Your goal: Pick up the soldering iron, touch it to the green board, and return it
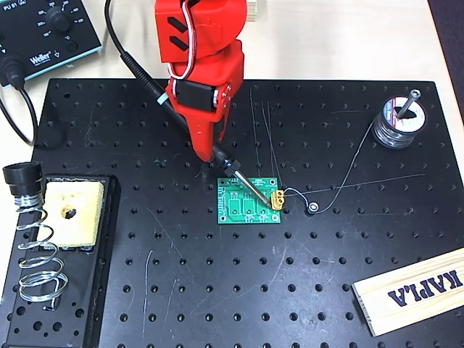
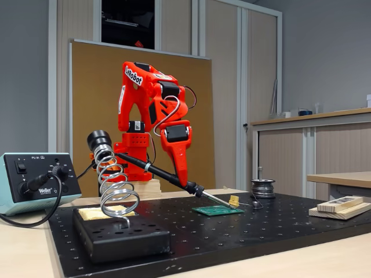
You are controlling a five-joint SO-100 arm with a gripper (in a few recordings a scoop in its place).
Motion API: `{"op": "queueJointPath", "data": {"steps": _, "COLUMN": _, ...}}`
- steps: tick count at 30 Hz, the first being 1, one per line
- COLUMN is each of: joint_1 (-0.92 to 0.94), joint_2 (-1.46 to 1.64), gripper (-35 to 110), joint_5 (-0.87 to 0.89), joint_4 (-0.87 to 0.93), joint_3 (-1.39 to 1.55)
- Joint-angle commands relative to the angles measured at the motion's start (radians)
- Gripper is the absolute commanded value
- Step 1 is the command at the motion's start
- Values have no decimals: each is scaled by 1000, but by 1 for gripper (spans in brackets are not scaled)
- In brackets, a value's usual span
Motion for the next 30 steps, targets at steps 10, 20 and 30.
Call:
{"op": "queueJointPath", "data": {"steps": 10, "joint_1": 186, "joint_2": 164, "gripper": 0, "joint_5": -160, "joint_4": 178, "joint_3": -89}}
{"op": "queueJointPath", "data": {"steps": 20, "joint_1": 331, "joint_2": 201, "gripper": 0, "joint_5": -238, "joint_4": 462, "joint_3": -334}}
{"op": "queueJointPath", "data": {"steps": 30, "joint_1": 526, "joint_2": 118, "gripper": 0, "joint_5": -94, "joint_4": 792, "joint_3": -721}}
